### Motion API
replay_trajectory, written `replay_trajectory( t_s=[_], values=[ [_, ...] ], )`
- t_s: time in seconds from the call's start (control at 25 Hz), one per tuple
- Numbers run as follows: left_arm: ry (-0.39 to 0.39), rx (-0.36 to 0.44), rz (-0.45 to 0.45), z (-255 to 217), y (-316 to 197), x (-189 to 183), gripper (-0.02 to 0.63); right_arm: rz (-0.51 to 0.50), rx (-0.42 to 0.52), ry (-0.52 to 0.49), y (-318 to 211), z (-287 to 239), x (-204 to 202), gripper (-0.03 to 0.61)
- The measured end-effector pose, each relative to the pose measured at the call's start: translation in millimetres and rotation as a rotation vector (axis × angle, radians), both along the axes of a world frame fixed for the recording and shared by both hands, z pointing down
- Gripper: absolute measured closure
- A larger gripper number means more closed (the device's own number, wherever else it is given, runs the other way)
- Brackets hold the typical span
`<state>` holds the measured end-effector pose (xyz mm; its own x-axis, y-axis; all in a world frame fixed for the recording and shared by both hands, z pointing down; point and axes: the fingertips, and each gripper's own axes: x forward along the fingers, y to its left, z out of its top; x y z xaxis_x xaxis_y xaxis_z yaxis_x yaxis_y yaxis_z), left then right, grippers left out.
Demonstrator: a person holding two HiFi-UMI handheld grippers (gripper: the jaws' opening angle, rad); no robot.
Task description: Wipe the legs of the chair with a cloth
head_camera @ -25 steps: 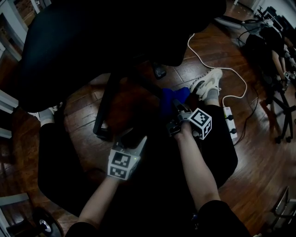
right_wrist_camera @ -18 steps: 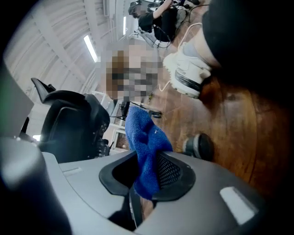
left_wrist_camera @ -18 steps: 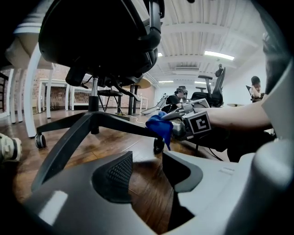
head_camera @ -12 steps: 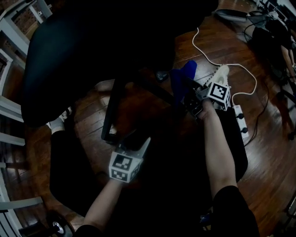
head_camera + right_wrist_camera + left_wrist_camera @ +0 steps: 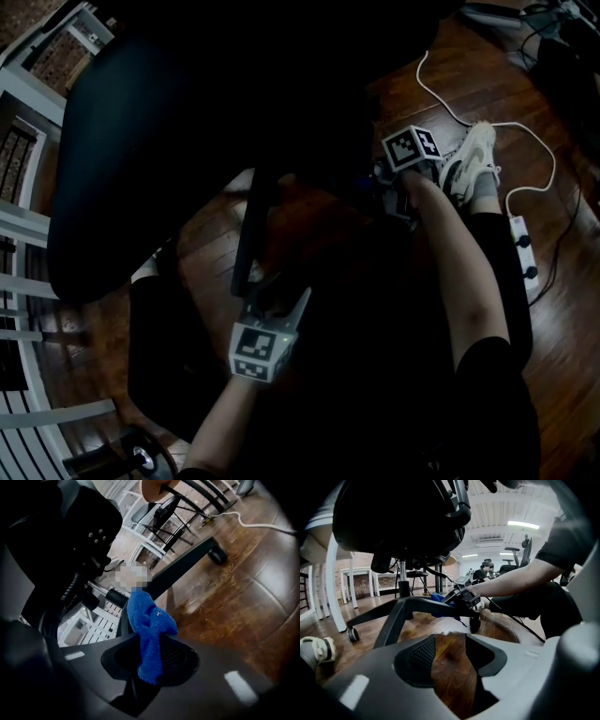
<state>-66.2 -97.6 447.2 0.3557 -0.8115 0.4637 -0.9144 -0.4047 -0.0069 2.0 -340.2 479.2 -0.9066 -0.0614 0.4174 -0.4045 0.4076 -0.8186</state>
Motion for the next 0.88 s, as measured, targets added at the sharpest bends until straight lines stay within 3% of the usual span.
replay_trajectory(
  t_s=[0.16,0.6,0.88],
  values=[
    [0.001,-0.008,-0.042,5,2,-16,0.408,-0.04,-0.048,-0.035,11,-3,2,0.476],
    [0.048,0.012,-0.075,9,1,-19,0.408,-0.069,-0.042,0.135,49,10,70,0.477],
    [0.05,0.023,-0.082,3,4,-24,0.408,-0.007,-0.04,0.177,66,14,107,0.477]
  ],
)
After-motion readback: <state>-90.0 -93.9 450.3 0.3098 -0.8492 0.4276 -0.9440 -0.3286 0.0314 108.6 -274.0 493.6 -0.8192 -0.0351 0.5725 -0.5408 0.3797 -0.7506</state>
